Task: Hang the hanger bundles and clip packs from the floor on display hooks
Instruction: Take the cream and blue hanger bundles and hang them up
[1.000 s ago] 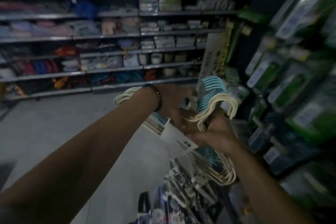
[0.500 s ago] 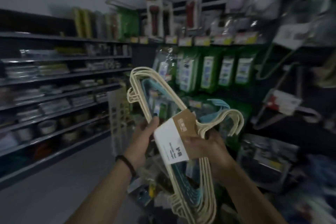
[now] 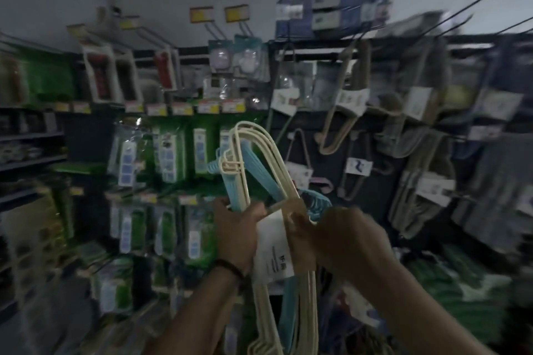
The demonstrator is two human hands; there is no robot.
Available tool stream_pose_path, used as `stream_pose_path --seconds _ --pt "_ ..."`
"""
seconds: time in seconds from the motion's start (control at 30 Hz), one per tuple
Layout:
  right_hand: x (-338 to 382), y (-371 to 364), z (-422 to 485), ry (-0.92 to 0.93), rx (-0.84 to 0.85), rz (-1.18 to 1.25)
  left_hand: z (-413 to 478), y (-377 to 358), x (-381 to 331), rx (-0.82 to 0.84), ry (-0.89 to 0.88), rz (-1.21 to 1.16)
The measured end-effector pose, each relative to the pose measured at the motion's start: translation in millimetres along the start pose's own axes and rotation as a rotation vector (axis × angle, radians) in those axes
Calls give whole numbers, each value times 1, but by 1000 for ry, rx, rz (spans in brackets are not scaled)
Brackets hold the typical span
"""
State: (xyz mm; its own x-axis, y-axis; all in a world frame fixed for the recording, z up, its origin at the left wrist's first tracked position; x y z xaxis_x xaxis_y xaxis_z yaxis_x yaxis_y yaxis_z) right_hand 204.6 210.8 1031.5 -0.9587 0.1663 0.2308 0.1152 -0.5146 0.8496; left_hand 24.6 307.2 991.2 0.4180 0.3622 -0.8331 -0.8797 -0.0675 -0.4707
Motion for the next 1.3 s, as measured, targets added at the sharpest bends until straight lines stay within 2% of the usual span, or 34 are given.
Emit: stream_pose_path --seconds 0.07,0.1,0.23,0.47,0.6,0.77,0.9,1.03,1.17,1.3 --pt "-15 46 20 89 -188 -104 -10 -37 7 69 -15 40" --pt "-23 62 32 126 -228 -113 -15 -57 11 101 -25 50" --pt "-75 84 87 111 -161 37 -40 -144 20 201 -26 58" --pt "-197 132 141 128 -277 72 -73 -281 24 464 -7 4" --pt "-252 153 155 149 -298 62 -60 -328 32 470 -37 59" --pt "-315 185 171 189 -360 -24 -30 -358 33 364 -215 393" --pt "-353 212 186 164 -379 57 1 -380 21 375 -455 582" --pt "-368 234 203 131 -396 -37 25 -412 4 555 -657 574" --pt "-368 260 224 170 -388 -77 65 -426 -10 655 -808 697" --pt "-381 291 250 186 -474 -99 112 -435 -18 689 -764 726"
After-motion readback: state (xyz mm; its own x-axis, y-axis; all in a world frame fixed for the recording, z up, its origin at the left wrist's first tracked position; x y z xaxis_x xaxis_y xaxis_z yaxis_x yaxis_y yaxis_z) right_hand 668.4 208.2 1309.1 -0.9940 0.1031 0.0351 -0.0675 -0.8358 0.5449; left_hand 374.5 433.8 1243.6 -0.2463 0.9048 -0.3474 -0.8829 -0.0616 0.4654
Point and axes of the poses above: each hand's wrist, its own z-axis towards the middle knuckle, its own y-axis out of the back of the hand, x = y × z, the point moved 4 cm from there along z, towards the middle knuckle, and after that the axes turned 7 degrees about -z, right-handed, at the moved point
